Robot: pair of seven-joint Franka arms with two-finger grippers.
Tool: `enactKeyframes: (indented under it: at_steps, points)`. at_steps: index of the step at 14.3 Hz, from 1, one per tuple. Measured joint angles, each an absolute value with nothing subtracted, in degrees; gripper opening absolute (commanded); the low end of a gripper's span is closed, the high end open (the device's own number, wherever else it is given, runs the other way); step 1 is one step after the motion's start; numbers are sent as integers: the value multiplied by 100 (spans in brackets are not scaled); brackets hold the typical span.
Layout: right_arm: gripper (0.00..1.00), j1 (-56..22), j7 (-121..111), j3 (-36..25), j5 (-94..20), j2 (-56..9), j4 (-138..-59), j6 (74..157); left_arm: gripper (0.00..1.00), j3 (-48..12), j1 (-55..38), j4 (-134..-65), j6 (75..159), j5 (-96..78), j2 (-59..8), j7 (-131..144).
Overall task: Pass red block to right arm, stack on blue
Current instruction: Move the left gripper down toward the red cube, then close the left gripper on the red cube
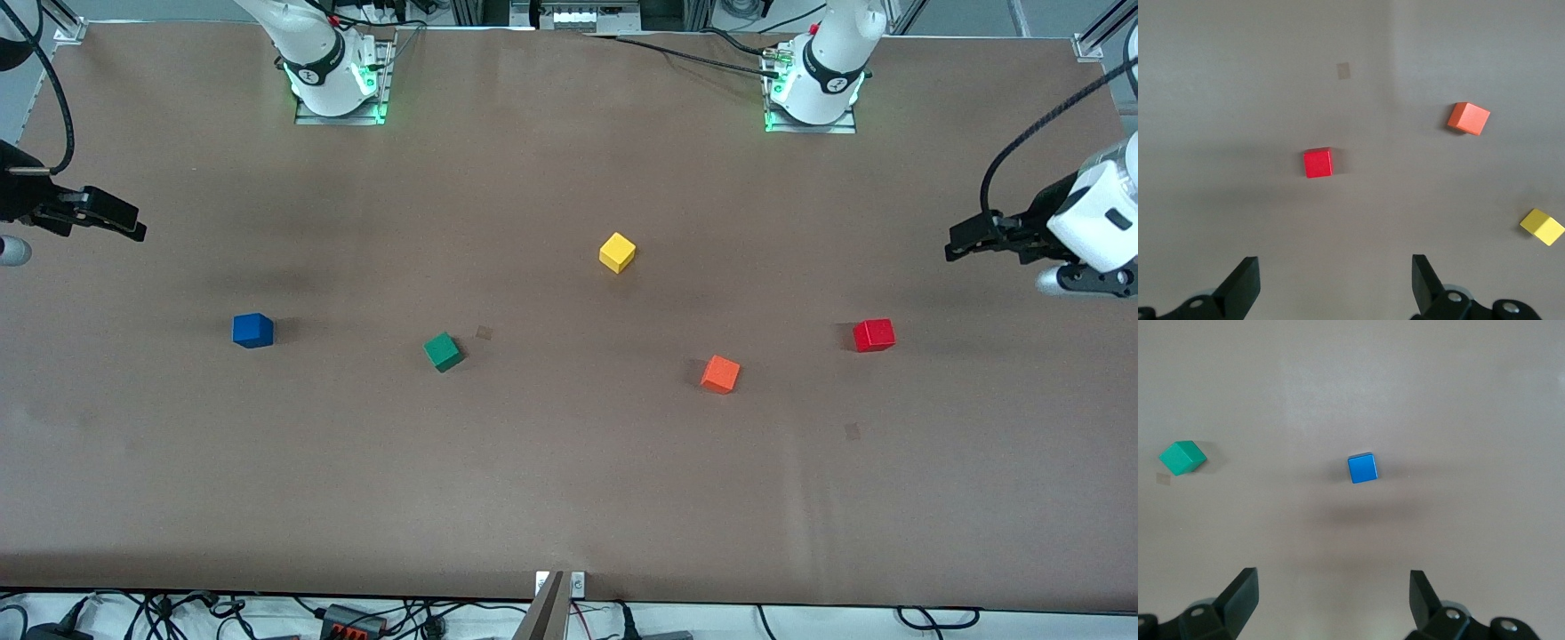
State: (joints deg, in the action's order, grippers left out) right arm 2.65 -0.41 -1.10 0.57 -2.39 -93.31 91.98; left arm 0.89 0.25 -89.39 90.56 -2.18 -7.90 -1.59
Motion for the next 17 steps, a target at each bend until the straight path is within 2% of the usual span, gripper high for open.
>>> enactKeyframes:
  at_steps: [4,8,17]
  points:
    - [100,267,-41,-109,57,-152,-9408,9197,100,96,77,-8918,9162,-218,-1438,-159]
    - [100,266,-41,-107,57,-129,-9448,9197,100,105,164,-9155,10208,-216,-2264,-160]
    - [100,262,-42,-71,57,-159,-9452,9197,100,112,298,-11165,13344,-205,-2425,-309]
